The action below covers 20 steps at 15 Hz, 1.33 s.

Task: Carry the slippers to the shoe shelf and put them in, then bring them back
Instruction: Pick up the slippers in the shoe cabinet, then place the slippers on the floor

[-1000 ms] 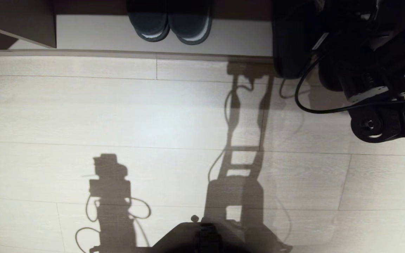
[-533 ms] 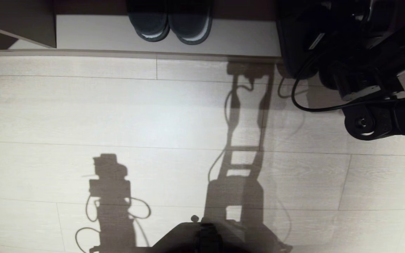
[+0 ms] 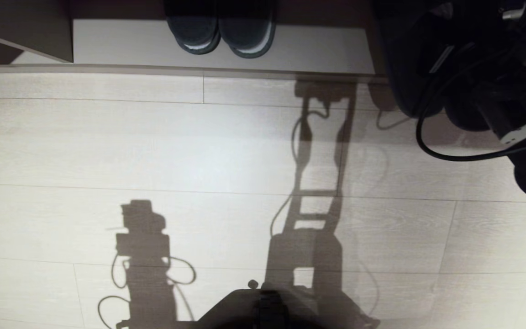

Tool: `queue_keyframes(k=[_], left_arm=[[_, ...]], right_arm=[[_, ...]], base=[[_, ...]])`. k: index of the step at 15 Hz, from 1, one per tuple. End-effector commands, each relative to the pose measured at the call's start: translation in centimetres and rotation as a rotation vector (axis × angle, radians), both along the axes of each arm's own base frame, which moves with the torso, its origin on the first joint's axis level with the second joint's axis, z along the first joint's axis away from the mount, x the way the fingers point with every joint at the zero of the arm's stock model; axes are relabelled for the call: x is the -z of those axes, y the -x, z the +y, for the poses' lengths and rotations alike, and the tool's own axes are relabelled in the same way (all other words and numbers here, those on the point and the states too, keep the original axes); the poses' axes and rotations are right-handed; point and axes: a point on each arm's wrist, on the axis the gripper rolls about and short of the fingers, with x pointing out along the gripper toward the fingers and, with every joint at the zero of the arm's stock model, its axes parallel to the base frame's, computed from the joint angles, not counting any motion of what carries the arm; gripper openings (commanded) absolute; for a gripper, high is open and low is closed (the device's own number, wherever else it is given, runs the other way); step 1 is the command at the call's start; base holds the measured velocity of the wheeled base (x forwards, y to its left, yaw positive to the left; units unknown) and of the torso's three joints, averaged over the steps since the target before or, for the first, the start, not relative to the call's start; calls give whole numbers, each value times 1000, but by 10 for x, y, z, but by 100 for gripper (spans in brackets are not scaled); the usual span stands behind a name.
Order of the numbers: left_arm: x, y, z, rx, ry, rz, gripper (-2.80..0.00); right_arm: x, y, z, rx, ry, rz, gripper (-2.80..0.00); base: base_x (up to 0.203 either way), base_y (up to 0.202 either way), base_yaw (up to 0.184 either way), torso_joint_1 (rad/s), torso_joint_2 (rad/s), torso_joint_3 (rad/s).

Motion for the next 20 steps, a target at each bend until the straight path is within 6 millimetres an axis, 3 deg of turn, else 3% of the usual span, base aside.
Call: queue_keyframes(k=[1, 6, 14, 17, 20], left_arm=[[0, 0, 0, 0, 0, 1, -280], [0, 0, 0, -1, 0, 0, -280], [0, 0, 0, 0, 0, 1, -280], [0, 0, 0, -1, -3, 1, -280], [0, 0, 0, 0, -3, 1, -280]], right_arm=[[-14, 47, -10, -11, 1, -19, -280], [25, 131, -26, -59, 51, 181, -280], [69, 269, -58, 24, 36, 162, -280], [108, 302, -61, 78, -25, 178, -280], [156, 315, -60, 57, -63, 251, -280]], base=[[0, 0, 0, 0, 0, 0], [0, 0, 0, 0, 0, 0], [0, 0, 0, 0, 0, 0], [0, 0, 0, 0, 0, 0], [0, 0, 0, 0, 0, 0]])
